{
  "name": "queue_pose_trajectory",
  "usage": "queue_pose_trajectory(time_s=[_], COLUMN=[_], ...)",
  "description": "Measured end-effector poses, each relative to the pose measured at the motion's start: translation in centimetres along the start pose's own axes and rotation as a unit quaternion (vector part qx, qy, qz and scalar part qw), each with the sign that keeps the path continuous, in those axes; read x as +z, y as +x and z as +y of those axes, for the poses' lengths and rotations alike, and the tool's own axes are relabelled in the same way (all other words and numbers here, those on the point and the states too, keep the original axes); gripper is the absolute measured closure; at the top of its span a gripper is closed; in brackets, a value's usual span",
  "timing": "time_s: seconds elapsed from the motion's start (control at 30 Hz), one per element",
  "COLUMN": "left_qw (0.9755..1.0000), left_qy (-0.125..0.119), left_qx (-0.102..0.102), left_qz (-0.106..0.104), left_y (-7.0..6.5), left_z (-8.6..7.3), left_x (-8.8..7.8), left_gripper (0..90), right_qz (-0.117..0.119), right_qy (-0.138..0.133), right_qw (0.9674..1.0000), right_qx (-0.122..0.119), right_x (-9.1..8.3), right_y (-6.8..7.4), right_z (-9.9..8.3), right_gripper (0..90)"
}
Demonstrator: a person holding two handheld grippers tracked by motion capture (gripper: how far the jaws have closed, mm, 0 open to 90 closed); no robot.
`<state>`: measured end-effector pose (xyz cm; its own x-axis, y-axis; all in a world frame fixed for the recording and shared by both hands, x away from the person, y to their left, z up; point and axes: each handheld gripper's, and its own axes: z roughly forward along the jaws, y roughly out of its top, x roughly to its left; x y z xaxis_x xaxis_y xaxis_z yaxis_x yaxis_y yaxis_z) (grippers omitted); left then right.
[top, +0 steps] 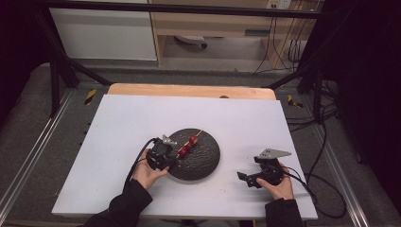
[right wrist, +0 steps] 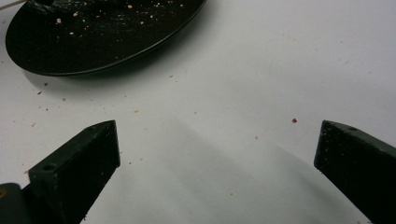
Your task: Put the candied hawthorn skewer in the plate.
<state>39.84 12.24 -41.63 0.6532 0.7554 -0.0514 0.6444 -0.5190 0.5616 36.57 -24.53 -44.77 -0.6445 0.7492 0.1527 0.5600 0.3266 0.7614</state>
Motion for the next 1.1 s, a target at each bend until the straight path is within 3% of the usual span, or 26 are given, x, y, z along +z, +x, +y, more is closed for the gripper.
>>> queue_pose_trajectory(time_s=[0.23, 0.63, 0.8, 1.1], left_qw=[0.9999, 1.0000, 0.9993, 0.9966], left_qy=[0.010, -0.005, -0.034, -0.071], left_qx=[0.002, 0.006, 0.011, 0.031], left_qz=[0.004, -0.003, -0.011, -0.030], left_y=[-0.3, -0.3, -0.2, 1.5], left_z=[0.1, -0.1, -0.3, -1.8], left_x=[0.4, 0.3, -0.7, -3.3], left_gripper=[88.3, 86.9, 78.3, 47.9], right_qz=[-0.001, 0.001, 0.000, 0.001], right_qy=[0.000, -0.004, -0.003, -0.004], right_qw=[1.0000, 1.0000, 1.0000, 1.0000], right_qx=[0.000, 0.005, 0.007, 0.006], right_x=[-0.1, -0.2, -0.1, -0.1], right_y=[-0.1, -0.1, -0.1, -0.1], right_z=[0.0, 0.0, 0.0, 0.0], right_gripper=[0.9, 1.1, 1.0, 0.9])
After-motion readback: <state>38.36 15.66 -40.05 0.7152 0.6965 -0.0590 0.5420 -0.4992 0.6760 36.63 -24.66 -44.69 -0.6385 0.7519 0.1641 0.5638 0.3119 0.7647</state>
